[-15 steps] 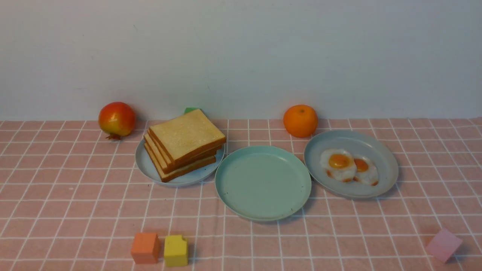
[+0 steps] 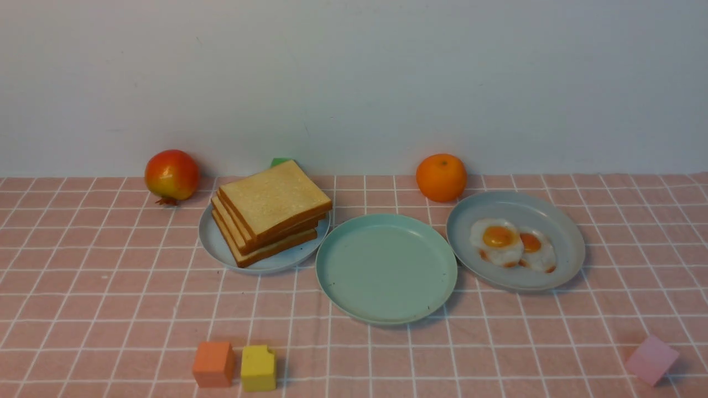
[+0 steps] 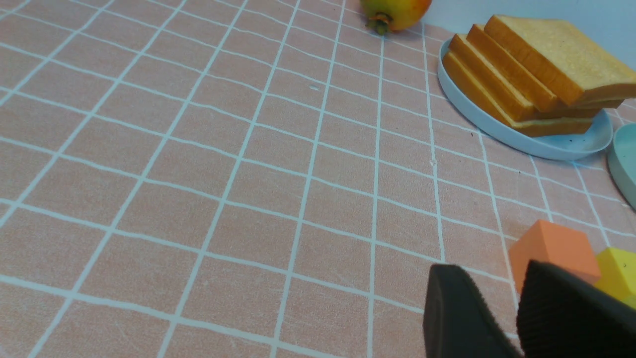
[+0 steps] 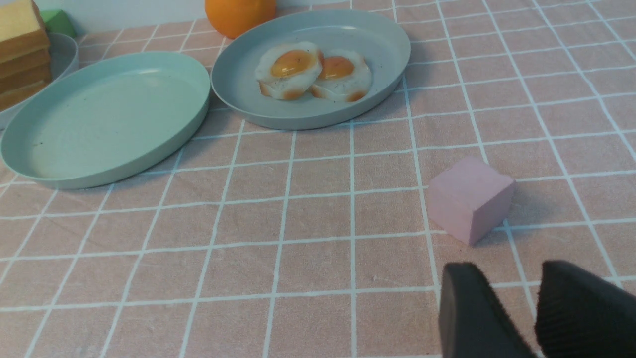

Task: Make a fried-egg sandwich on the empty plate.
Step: Use the left arm to grab a slice of bread

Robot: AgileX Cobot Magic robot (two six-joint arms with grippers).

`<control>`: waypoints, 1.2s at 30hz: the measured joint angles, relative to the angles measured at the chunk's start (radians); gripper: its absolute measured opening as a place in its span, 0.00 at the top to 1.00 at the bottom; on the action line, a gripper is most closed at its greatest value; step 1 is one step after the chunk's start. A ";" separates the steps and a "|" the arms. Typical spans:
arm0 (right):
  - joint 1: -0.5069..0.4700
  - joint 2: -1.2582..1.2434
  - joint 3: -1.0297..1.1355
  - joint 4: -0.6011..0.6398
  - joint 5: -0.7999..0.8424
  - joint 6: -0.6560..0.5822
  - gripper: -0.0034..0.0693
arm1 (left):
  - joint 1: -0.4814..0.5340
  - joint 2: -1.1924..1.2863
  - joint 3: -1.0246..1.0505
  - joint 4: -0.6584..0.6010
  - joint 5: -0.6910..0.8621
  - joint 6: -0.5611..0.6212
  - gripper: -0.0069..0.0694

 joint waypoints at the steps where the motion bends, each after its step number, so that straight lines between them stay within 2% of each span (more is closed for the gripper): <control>1: 0.000 0.000 0.000 0.000 0.000 0.000 0.62 | 0.000 0.000 0.000 0.000 0.000 0.000 0.60; 13: 0.000 0.000 0.000 0.000 0.000 0.000 0.62 | 0.000 0.000 0.003 0.000 -0.032 -0.009 0.60; 17: 0.000 0.000 0.000 0.000 0.000 0.000 0.62 | 0.000 0.000 0.009 -0.106 -0.132 -0.089 0.60; 20: 0.000 0.000 0.000 0.000 0.000 0.000 0.62 | 0.000 0.000 0.009 -0.302 -0.253 -0.209 0.60; 25: 0.000 0.000 0.000 0.000 0.000 0.000 0.62 | 0.000 0.000 0.008 -0.491 -0.343 -0.266 0.60; 27: 0.000 0.000 0.000 0.000 0.000 0.000 0.62 | 0.000 0.000 -0.003 -0.507 -0.327 -0.269 0.61; 28: 0.000 0.000 0.000 0.000 0.000 0.000 0.62 | 0.000 0.000 -0.058 -0.518 -0.247 -0.259 0.65; 31: 0.000 0.000 0.000 0.000 0.000 0.000 0.62 | 0.000 0.025 -0.161 -0.518 -0.130 -0.194 0.74; 32: 0.000 0.000 0.000 0.000 0.000 0.000 0.62 | 0.000 0.100 -0.277 -0.504 -0.009 -0.057 0.83; 33: 0.000 0.000 0.000 0.000 0.000 0.000 0.62 | 0.000 0.146 -0.332 -0.493 0.063 0.010 0.88; 34: 0.000 0.000 0.000 0.000 0.000 0.000 0.62 | 0.000 0.230 -0.414 -0.486 0.136 0.114 0.89; 36: 0.000 0.000 0.000 0.000 0.000 0.000 0.62 | -0.002 0.368 -0.521 -0.481 0.267 0.239 0.89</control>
